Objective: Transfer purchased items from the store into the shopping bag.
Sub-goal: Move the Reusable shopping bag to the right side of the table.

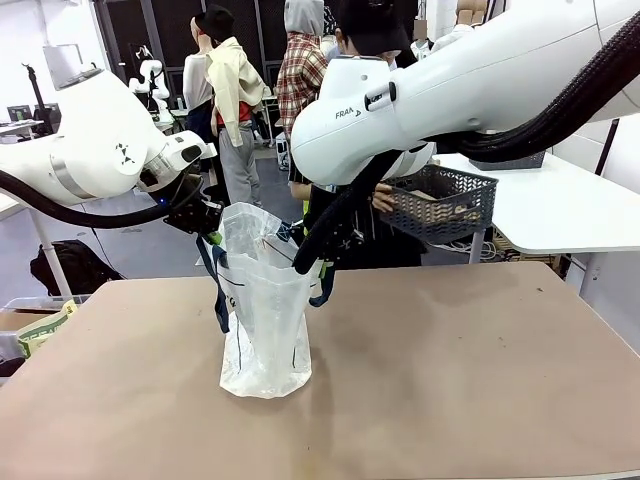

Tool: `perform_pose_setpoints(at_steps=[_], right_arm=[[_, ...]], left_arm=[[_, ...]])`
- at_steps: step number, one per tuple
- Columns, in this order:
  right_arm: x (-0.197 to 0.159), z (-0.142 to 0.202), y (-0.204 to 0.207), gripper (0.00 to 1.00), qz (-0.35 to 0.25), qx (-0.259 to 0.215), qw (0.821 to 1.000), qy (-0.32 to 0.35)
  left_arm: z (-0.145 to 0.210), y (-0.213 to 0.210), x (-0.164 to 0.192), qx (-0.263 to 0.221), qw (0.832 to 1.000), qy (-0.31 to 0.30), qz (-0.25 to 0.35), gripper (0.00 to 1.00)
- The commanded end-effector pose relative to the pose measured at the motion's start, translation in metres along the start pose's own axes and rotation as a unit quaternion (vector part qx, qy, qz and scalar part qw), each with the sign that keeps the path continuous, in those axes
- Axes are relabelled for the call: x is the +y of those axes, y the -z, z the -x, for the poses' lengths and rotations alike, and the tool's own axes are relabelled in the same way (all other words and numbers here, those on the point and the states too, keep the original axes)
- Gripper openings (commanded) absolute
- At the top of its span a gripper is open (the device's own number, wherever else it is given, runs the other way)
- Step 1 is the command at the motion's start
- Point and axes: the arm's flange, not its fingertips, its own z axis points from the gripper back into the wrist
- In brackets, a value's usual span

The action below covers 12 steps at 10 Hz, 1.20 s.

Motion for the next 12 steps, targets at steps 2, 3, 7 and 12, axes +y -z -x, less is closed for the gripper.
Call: perform_pose_setpoints(at_steps=[2, 3, 7, 12], right_arm=[[-0.0016, 0.0002, -0.0004, 0.00, 0.001, -0.001, 1.000, 0.001], [-0.0016, 0.0002, -0.0004, 0.00, 0.001, -0.001, 1.000, 0.001], [-0.0016, 0.0002, -0.0004, 0.00, 0.001, -0.001, 1.000, 0.001], [-0.0016, 0.0002, -0.0004, 0.00, 0.001, -0.001, 1.000, 0.001]], left_arm=[[0.0007, -0.0010, 0.0001, 0.000, 1.000, 0.001, -0.004, 0.00], [0.0007, -0.0010, 0.0001, 0.000, 1.000, 0.001, -0.004, 0.00], [0.0007, -0.0010, 0.0001, 0.000, 1.000, 0.001, -0.004, 0.00], [0.0007, -0.0010, 0.0001, 0.000, 1.000, 0.001, -0.004, 0.00]])
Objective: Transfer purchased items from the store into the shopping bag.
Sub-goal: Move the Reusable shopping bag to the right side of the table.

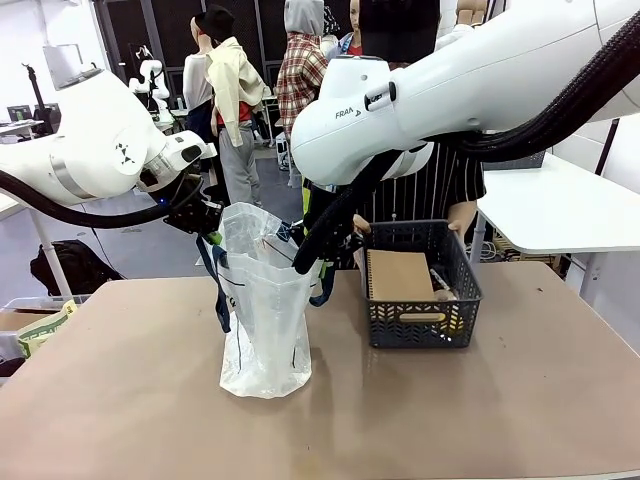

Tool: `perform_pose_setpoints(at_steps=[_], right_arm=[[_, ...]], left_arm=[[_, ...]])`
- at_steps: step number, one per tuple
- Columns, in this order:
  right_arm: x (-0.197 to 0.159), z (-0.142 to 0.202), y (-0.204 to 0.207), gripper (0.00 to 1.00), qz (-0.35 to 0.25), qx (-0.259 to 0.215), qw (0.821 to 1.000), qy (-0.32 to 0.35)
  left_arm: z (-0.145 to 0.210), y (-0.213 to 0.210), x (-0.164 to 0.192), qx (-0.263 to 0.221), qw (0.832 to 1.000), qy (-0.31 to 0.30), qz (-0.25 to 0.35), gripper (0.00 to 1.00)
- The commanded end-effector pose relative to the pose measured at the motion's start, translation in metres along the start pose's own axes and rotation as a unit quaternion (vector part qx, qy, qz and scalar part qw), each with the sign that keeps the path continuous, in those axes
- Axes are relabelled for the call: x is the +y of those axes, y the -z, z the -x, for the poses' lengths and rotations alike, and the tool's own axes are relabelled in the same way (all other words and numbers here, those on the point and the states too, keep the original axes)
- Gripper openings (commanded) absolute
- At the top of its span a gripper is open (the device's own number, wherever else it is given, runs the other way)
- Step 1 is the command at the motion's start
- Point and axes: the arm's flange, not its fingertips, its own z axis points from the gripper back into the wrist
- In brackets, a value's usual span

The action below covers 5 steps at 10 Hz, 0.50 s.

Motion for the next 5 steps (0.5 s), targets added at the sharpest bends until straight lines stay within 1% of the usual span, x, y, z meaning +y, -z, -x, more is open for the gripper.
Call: perform_pose_setpoints(at_steps=[1, 5], right_arm=[[-0.0016, 0.0002, -0.0004, 0.00, 0.001, -0.001, 1.000, 0.001], [-0.0016, 0.0002, -0.0004, 0.00, 0.001, -0.001, 1.000, 0.001]], left_arm=[[0.0007, -0.0010, 0.0002, 0.000, 1.000, 0.001, -0.004, 0.00], [0.0007, -0.0010, 0.0002, 0.000, 1.000, 0.001, -0.004, 0.00]])
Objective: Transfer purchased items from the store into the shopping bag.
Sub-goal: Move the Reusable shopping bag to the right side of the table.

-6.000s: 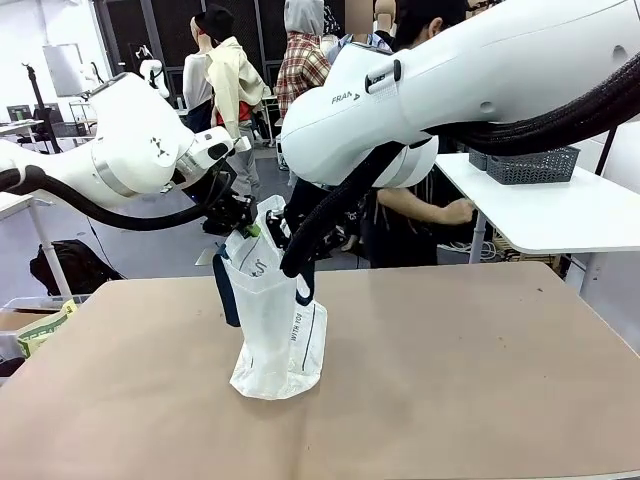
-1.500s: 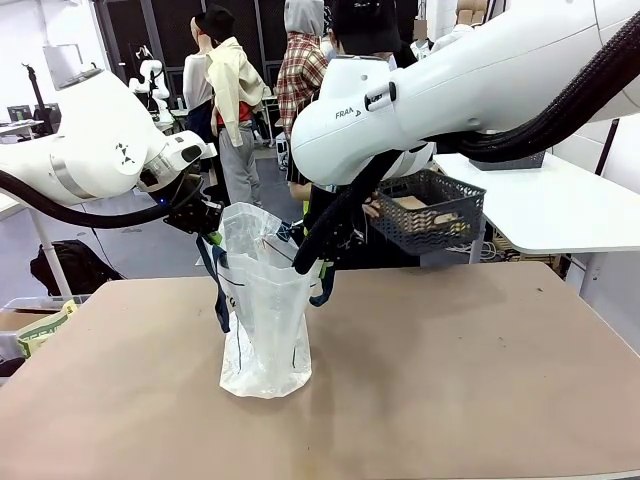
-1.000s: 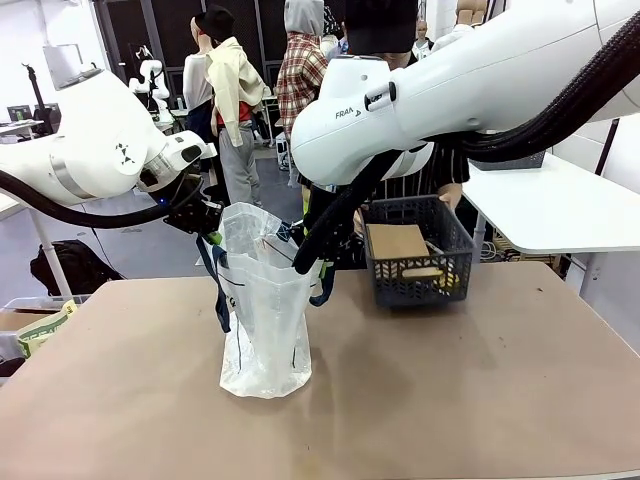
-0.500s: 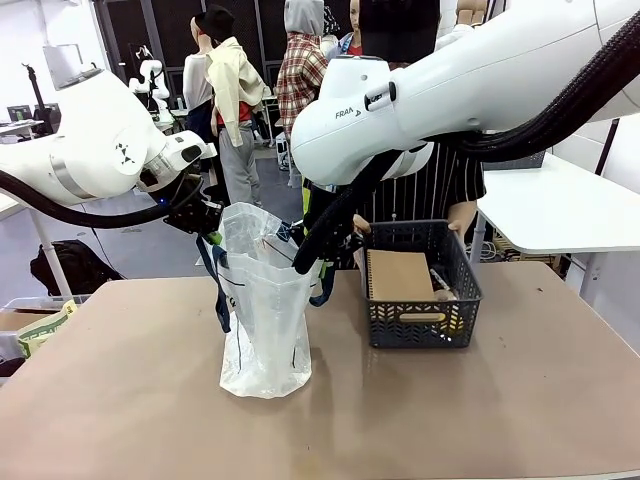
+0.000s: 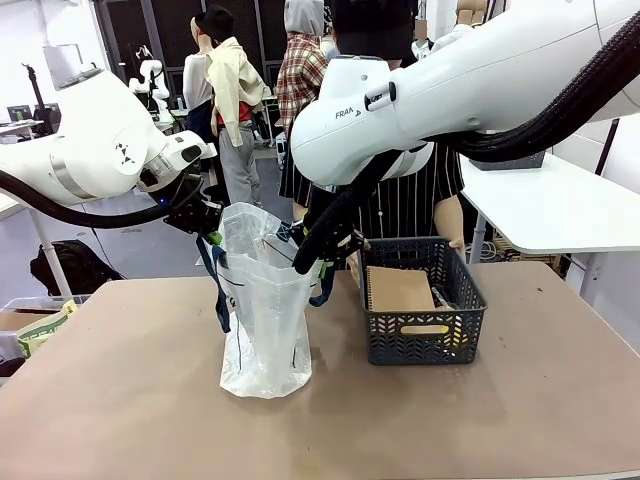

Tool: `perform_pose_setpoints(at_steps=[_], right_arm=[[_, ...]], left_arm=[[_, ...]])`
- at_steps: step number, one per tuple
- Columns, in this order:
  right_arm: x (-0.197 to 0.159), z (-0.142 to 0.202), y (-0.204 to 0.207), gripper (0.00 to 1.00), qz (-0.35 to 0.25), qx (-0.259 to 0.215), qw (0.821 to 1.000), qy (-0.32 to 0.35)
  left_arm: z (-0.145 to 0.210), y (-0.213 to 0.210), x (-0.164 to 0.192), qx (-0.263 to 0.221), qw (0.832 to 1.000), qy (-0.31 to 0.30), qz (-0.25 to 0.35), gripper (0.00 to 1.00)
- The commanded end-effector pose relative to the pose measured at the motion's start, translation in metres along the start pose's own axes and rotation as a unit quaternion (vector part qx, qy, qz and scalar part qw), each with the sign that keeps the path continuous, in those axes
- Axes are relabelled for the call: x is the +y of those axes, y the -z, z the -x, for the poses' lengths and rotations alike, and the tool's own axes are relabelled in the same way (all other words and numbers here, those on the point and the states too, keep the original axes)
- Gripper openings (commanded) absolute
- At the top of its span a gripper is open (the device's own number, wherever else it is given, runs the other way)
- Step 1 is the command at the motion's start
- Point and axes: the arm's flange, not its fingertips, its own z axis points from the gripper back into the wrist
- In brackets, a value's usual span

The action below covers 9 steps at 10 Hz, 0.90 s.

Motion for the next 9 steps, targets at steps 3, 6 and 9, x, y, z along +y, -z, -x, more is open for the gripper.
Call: perform_pose_setpoints(at_steps=[3, 6, 9], right_arm=[[-0.0015, 0.0002, -0.0004, 0.00, 0.001, -0.001, 1.000, 0.001], [-0.0015, 0.0002, -0.0004, 0.00, 0.001, -0.001, 1.000, 0.001], [-0.0015, 0.0002, -0.0004, 0.00, 0.001, -0.001, 1.000, 0.001]], left_arm=[[0.0007, -0.0010, 0.0002, 0.000, 1.000, 0.001, -0.004, 0.00], [0.0007, -0.0010, 0.0002, 0.000, 1.000, 0.001, -0.004, 0.00], [0.0007, -0.0010, 0.0002, 0.000, 1.000, 0.001, -0.004, 0.00]])
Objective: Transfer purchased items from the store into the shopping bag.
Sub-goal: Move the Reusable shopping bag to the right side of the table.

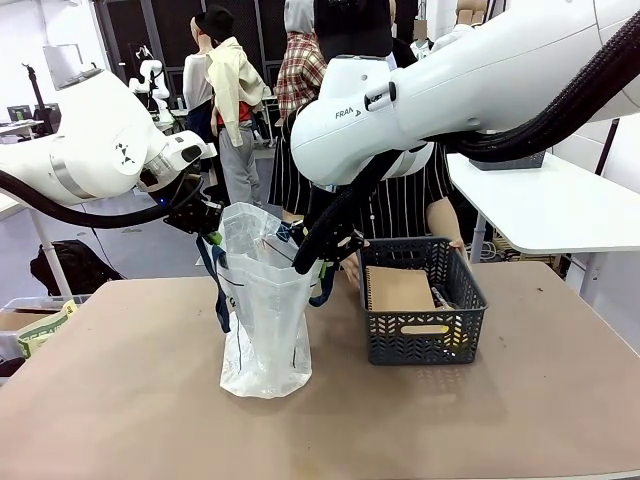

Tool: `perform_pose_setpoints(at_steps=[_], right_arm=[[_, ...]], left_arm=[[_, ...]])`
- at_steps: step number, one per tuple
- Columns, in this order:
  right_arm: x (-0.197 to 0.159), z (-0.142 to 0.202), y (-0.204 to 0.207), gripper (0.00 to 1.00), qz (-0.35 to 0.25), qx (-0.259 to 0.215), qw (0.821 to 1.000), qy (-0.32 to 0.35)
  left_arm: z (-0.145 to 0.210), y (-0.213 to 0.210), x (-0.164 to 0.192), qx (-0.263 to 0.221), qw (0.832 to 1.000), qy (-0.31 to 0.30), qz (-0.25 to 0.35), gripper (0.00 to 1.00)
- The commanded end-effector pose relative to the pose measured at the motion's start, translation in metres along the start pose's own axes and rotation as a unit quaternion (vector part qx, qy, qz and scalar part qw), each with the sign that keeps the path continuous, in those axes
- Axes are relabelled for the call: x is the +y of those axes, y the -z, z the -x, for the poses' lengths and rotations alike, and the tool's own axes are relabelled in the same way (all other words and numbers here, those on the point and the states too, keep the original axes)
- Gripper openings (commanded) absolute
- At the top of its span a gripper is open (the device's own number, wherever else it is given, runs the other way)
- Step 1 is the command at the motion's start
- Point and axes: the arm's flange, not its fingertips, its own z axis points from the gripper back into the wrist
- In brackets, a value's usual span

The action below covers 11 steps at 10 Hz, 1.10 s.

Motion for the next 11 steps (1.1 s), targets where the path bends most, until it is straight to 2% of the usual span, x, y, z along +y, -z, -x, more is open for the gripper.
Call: perform_pose_setpoints(at_steps=[1, 11], right_arm=[[-0.0015, 0.0002, -0.0004, 0.00, 0.001, -0.001, 1.000, 0.001], [-0.0015, 0.0002, -0.0004, 0.00, 0.001, -0.001, 1.000, 0.001]], left_arm=[[0.0007, -0.0010, 0.0002, 0.000, 1.000, 0.001, -0.004, 0.00], [0.0007, -0.0010, 0.0002, 0.000, 1.000, 0.001, -0.004, 0.00]])
